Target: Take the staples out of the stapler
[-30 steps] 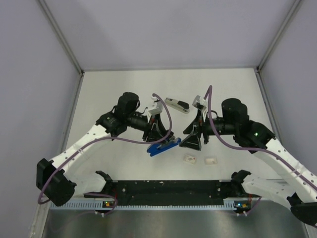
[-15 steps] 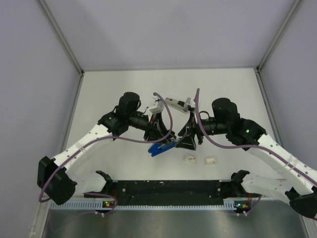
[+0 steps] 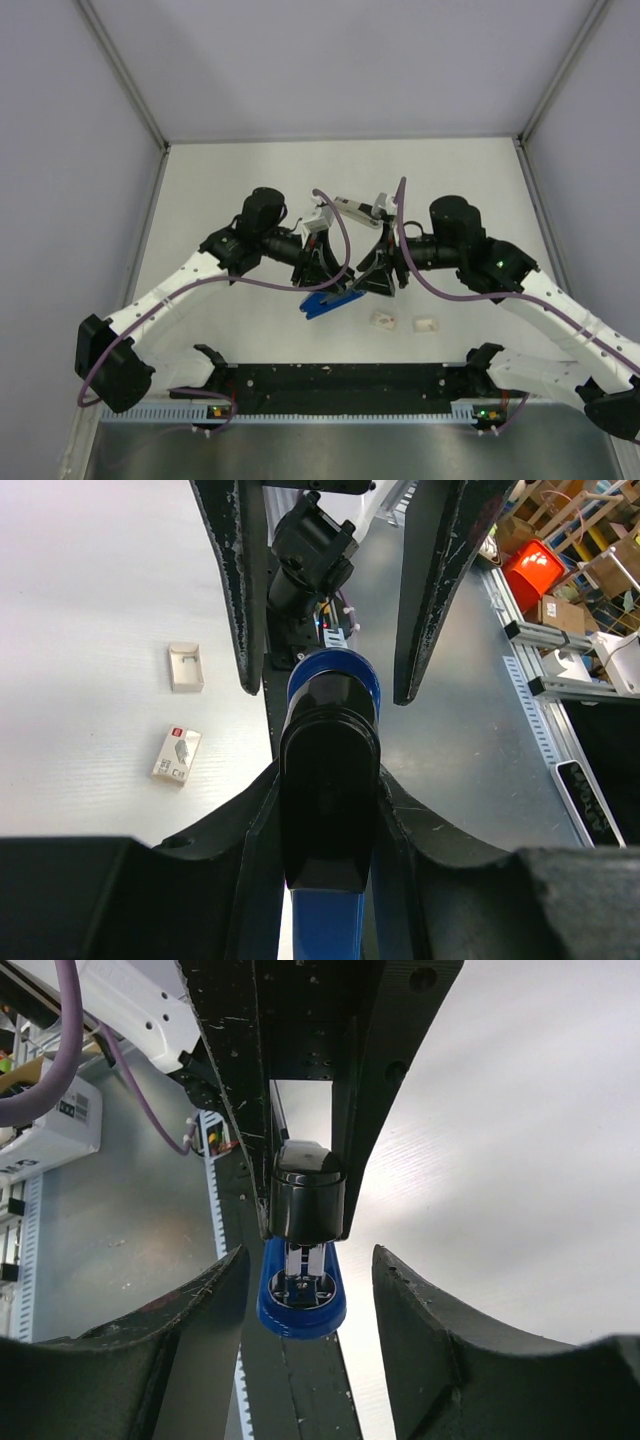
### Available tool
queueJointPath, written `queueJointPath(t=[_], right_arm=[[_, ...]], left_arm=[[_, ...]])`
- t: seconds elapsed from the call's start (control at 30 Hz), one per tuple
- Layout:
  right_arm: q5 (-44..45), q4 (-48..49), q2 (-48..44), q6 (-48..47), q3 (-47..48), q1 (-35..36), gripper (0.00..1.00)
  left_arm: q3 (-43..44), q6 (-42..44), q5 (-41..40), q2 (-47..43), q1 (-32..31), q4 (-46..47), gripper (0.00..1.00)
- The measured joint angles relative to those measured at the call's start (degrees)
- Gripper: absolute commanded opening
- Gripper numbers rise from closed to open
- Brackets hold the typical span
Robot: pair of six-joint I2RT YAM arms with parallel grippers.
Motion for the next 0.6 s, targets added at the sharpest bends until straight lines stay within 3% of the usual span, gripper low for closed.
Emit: queueJointPath(t=[0.3, 0.6], right_arm=[[-2.1, 2.6, 0.4, 0.9, 0.0, 0.6, 0.49], [-1.6, 3.1, 0.9, 0.9, -0.2, 1.4, 0.34]], left_arm=[[-0.2, -0.9, 0.0, 0.0, -0.1, 1.2, 0.0], [-0.2, -1.9, 0.8, -0.3, -0.2, 2.0, 0.0]])
